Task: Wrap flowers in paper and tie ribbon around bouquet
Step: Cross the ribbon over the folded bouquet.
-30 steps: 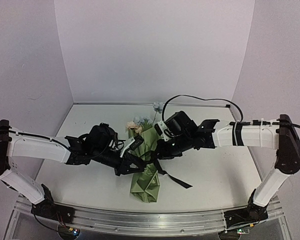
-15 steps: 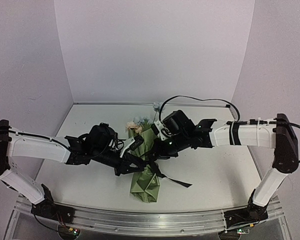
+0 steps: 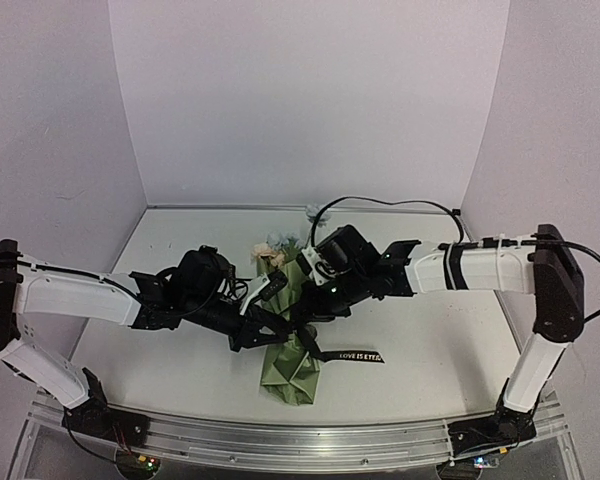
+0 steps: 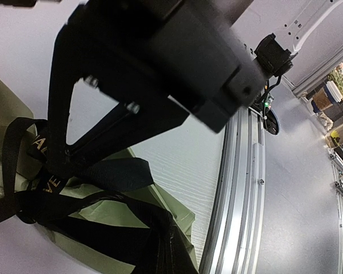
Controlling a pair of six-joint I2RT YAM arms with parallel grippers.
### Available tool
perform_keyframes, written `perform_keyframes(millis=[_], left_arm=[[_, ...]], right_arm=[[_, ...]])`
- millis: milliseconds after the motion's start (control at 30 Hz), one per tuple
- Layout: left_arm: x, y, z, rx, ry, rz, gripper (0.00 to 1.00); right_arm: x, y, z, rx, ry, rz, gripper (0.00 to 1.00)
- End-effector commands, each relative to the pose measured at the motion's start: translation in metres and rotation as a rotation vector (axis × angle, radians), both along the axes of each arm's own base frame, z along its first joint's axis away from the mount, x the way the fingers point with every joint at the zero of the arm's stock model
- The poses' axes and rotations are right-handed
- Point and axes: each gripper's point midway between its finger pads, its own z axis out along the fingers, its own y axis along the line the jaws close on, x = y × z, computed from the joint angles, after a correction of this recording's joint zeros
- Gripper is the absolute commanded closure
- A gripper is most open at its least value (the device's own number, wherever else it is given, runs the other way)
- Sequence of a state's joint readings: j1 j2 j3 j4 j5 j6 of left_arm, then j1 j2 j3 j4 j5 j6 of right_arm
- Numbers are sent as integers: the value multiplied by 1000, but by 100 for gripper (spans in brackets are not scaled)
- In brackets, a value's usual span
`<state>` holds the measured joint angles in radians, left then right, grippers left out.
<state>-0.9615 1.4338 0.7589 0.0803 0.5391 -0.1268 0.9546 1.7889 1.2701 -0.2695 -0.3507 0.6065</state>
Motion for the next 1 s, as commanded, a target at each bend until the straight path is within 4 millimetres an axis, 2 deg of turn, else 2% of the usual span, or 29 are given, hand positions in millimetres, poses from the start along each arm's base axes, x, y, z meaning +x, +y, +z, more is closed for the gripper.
perform_keyframes(millis=[0,100,233,433,533,633,700,867,967], left_arm=[[-1,-7,25,-78,-52,-32,99],[-3,-7,22,-80,-44,-43,97],[-2,-9,12,-51,-21,-41,89],[6,-11,9,-19,-15,-3,59],[9,-9,19,-37,-32,24,45],[11,-7,34,-76,-46,49,37],[10,-4,45,-103,-56,56,27],[6,4,62,-127,-74,70,23],[17,12,65,-120,-103,146,21]], right_arm=[[11,8,-13,-29,-35,-9,100],[18,3,-29,-57,-50,-43,100],[28,3,-36,-61,-78,-80,100],[33,2,-39,-52,-97,-107,100],[31,0,-41,-55,-98,-100,100],[29,-3,-40,-60,-105,-93,100],[27,-3,-40,-57,-104,-84,100],[23,-4,-34,-44,-105,-65,100],[21,-5,-29,-35,-112,-58,100]])
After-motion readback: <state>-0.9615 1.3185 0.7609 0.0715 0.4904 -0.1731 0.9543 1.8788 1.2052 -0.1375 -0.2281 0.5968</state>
